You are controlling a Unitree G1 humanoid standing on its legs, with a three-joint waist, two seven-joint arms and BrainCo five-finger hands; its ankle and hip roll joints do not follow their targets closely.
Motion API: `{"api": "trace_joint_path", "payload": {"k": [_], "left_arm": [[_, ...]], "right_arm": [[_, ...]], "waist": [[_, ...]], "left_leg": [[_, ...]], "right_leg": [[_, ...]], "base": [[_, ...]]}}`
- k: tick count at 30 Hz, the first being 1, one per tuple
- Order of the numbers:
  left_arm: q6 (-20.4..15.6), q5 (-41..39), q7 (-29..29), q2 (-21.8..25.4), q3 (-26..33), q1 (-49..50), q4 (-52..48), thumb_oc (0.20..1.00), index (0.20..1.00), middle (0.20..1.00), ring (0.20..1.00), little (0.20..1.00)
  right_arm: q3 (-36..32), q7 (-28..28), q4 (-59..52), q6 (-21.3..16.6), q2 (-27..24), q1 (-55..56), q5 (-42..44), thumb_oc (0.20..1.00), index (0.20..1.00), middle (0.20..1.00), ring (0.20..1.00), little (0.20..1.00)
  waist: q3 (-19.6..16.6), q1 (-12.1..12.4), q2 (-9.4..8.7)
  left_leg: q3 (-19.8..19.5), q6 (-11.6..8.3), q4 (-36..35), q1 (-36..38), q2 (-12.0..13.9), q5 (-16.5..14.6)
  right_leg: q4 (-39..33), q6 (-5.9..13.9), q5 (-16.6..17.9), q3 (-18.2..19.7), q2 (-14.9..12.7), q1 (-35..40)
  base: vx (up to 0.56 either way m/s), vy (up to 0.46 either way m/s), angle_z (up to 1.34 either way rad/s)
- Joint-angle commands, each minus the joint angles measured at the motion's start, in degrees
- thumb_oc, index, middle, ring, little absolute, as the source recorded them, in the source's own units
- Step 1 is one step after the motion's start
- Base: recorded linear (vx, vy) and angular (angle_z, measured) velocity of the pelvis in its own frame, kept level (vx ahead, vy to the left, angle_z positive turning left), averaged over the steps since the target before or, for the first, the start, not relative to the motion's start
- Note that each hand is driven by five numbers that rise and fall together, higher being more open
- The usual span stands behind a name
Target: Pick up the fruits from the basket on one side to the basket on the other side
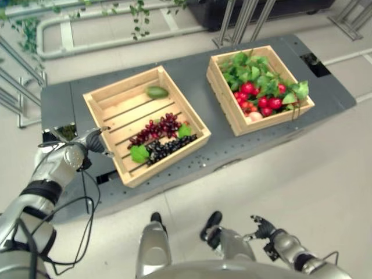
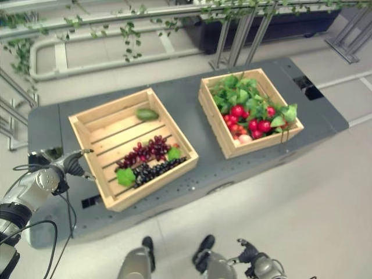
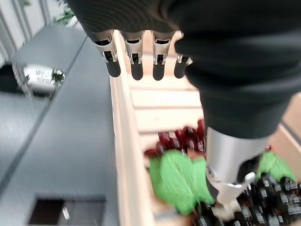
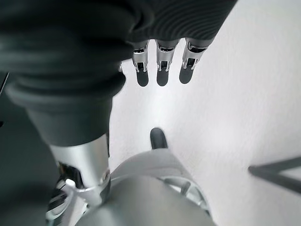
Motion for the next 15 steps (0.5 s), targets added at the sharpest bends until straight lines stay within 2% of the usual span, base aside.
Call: {"api": "trace_joint_path", "payload": {"k": [1,2,3,4,6,7,15], "left_arm": [[-0.9,0.5,3.0,3.0,4.0,-2.6,0.2,1.000,1.000,1.000,1.000,1.000],[-1.5,0.8,3.1,4.0,5.0,-0.9,-0.2,1.000,1.000,1.000,1.000,1.000],[-1.5,0.9,3.1,4.1,5.3,-0.4,-0.4,1.000,1.000,1.000,1.000,1.000],[-1.7,0.4,4.1,4.0,5.9,0.0,-1.8,1.000,1.000,1.000,1.000,1.000],[-1.8,0.6,4.6,3.7,5.8,-0.6,-1.3,1.000,1.000,1.000,1.000,1.000],[-2.0,0.1,5.7,3.1,5.9,-2.0,-0.5,1.000,1.000,1.000,1.000,1.000],[-2.1,-0.6,8.5,3.4,6.9,-3.6,-0.2,1.000,1.000,1.000,1.000,1.000]], "right_arm": [[0.1,-1.3,-0.5,-2.0,-1.7,0.0,2.2,1.000,1.000,1.000,1.000,1.000],[0.5,-0.8,-1.0,-2.1,-1.7,0.3,1.5,1.000,1.000,1.000,1.000,1.000],[0.7,-0.8,-1.0,-2.1,-1.6,0.4,1.5,1.000,1.000,1.000,1.000,1.000],[0.5,-1.8,-2.0,-2.3,-1.7,-0.7,1.7,1.000,1.000,1.000,1.000,1.000],[-0.1,-2.1,-2.2,-2.4,-1.7,-1.5,2.2,1.000,1.000,1.000,1.000,1.000],[-0.7,-2.2,-3.7,-2.7,-1.8,-1.9,3.1,1.000,1.000,1.000,1.000,1.000],[0.6,-2.2,-4.6,-2.8,-0.1,-2.1,2.7,1.000,1.000,1.000,1.000,1.000]], "waist": [[-0.5,0.1,-0.86],[-0.7,0.6,-1.68],[-0.7,0.5,-1.74],[0.1,0.2,-2.45],[0.0,-0.3,-2.39],[0.2,-0.9,-1.46],[-0.2,-1.2,-2.62]], "left_leg": [[1.7,-1.73,-14.0,-0.3,0.1,5.2],[0.3,-0.74,-14.6,0.9,-1.1,3.9],[0.4,-0.67,-14.5,0.9,-1.1,3.7],[0.8,-0.24,-16.4,-0.2,-2.7,5.2],[1.1,-0.14,-17.7,-0.8,-3.4,5.8],[2.4,-0.60,-19.8,-1.1,-4.2,7.4],[2.1,0.19,-18.6,-1.4,-4.7,6.0]], "right_leg": [[-6.7,8.88,2.6,1.4,0.3,1.2],[-6.5,8.65,2.4,2.3,0.7,1.4],[-6.5,8.71,2.4,2.4,0.7,1.4],[-7.1,9.31,3.1,1.9,0.5,0.8],[-7.2,9.45,3.7,2.3,0.2,-0.8],[-7.4,9.61,4.4,2.8,-0.4,-2.8],[-6.7,9.31,4.2,3.7,-0.8,-3.8]], "base": [[0.12,0.052,0.29],[0.08,0.005,0.06],[0.03,-0.014,-0.44],[-0.01,0.052,-0.77],[-0.01,0.101,-0.52],[0.01,0.144,-0.04],[0.06,0.030,0.01]]}}
